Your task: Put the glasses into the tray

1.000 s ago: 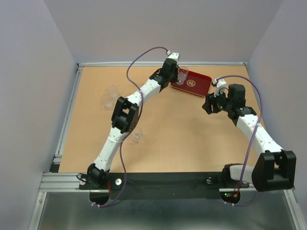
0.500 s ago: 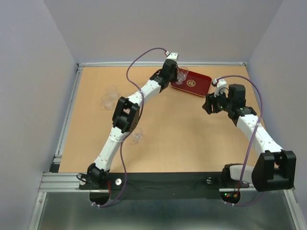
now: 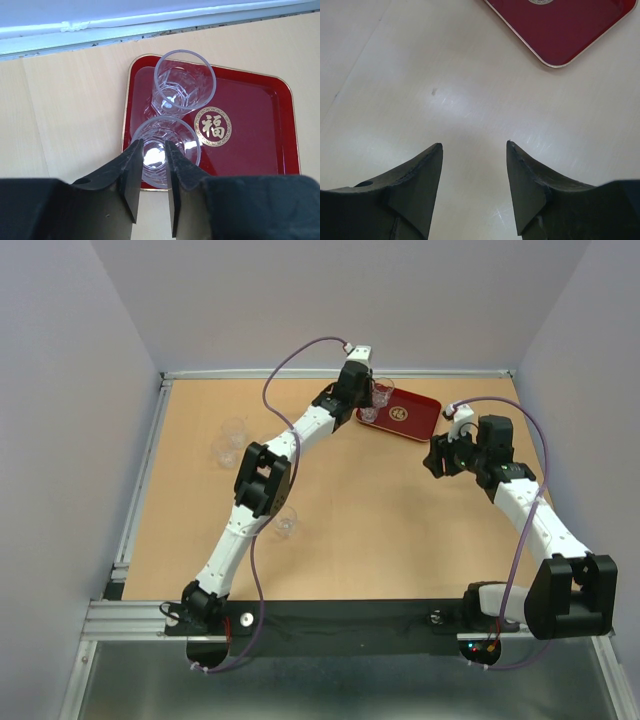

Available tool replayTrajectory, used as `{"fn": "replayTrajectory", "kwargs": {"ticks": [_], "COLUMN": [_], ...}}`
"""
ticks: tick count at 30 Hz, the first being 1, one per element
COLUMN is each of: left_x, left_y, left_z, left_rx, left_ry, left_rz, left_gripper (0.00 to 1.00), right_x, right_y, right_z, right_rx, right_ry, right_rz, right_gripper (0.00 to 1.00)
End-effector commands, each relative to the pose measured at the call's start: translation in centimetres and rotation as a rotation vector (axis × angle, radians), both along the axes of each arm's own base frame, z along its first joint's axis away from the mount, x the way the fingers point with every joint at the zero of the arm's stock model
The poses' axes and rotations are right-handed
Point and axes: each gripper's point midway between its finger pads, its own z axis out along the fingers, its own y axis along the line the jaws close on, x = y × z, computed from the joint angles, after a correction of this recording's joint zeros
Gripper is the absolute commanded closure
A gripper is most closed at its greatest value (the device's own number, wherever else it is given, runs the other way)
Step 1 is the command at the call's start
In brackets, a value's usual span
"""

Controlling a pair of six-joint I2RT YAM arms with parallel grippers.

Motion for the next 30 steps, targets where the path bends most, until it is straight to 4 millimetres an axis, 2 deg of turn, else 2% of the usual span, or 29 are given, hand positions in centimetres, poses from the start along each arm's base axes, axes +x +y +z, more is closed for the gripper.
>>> {"fn": "replayTrajectory", "kwargs": {"ticks": [1,6,7,8,9,10,11,13,16,18,19,20,22,23,24,25,26,27,29,30], "left_x": [0.7,0.1,-0.3,-0.7,-1.1,-1.5,-2.4,-3.9,-5.8,-8.2,-9.1,-10.9,-12.9,-15.0,-16.0,-18.1,-19.2,-21.5,-23.7,-24.5], "left_y": [-0.2,1.2,1.5,2.4,2.9,3.4,4.3,5.6,6.9,8.7,9.5,11.0,12.8,14.8,15.8,17.8,18.8,20.5,22.3,23.5], "left_z": [8.0,12.7,12.3,14.7,15.4,14.1,16.5,18.4,19.9,21.1,21.5,22.3,22.9,23.2,23.2,23.2,23.1,22.9,22.4,22.0], "left_rx": [-0.103,-0.132,-0.121,-0.134,-0.137,-0.118,-0.128,-0.141,-0.143,-0.145,-0.143,-0.142,-0.133,-0.129,-0.12,-0.111,-0.109,-0.11,-0.109,-0.102], "left_ry": [-0.128,-0.178,-0.166,-0.193,-0.197,-0.17,-0.194,-0.225,-0.251,-0.262,-0.271,-0.287,-0.307,-0.32,-0.326,-0.34,-0.346,-0.357,-0.373,-0.382], "left_rz": [-0.003,0.0,-0.001,0.007,0.007,0.007,0.001,-0.003,-0.014,-0.013,-0.012,-0.006,0.004,0.024,0.033,0.046,0.056,0.065,0.082,0.11], "left_gripper": [0.62,0.58,0.57,0.57,0.57,0.56,0.55,0.52,0.46,0.4,0.33,0.27,0.22,0.2,0.18,0.15,0.13,0.11,0.09,0.07], "right_x": [0.3,-0.3,-0.3,-0.5,-0.6,-0.9,-1.2,-2.0,-3.4,-4.1,-4.9,-5.3,-6.1,-6.0,-5.9,-6.4,-5.9,-6.6,-6.7,-6.7], "right_y": [-0.1,0.5,0.6,0.8,0.9,1.3,1.7,2.8,4.1,4.8,5.7,6.1,7.3,7.8,8.2,9.2,9.9,11.4,13.3,15.3], "right_z": [0.9,1.2,1.2,1.2,1.2,1.5,1.6,2.0,2.4,2.5,2.8,2.6,2.9,3.1,3.1,2.8,2.9,2.4,2.2,2.2], "right_rx": [0.005,0.015,0.016,0.017,0.021,0.035,0.044,0.076,0.12,0.141,0.177,0.194,0.238,0.253,0.256,0.252,0.243,0.227,0.215,0.201], "right_ry": [-0.042,-0.059,-0.06,-0.063,-0.063,-0.069,-0.072,-0.082,-0.098,-0.105,-0.107,-0.102,-0.088,-0.073,-0.064,-0.041,-0.031,0.008,0.046,0.068], "right_rz": [0.005,0.056,0.063,0.077,0.088,0.113,0.136,0.206,0.3,0.356,0.415,0.445,0.51,0.52,0.531,0.559,0.573,0.603,0.638,0.67], "right_gripper": [0.4,0.36,0.36,0.35,0.34,0.32,0.31,0.29,0.28,0.28,0.28,0.28,0.28,0.29,0.29,0.29,0.29,0.29,0.29,0.29]}}
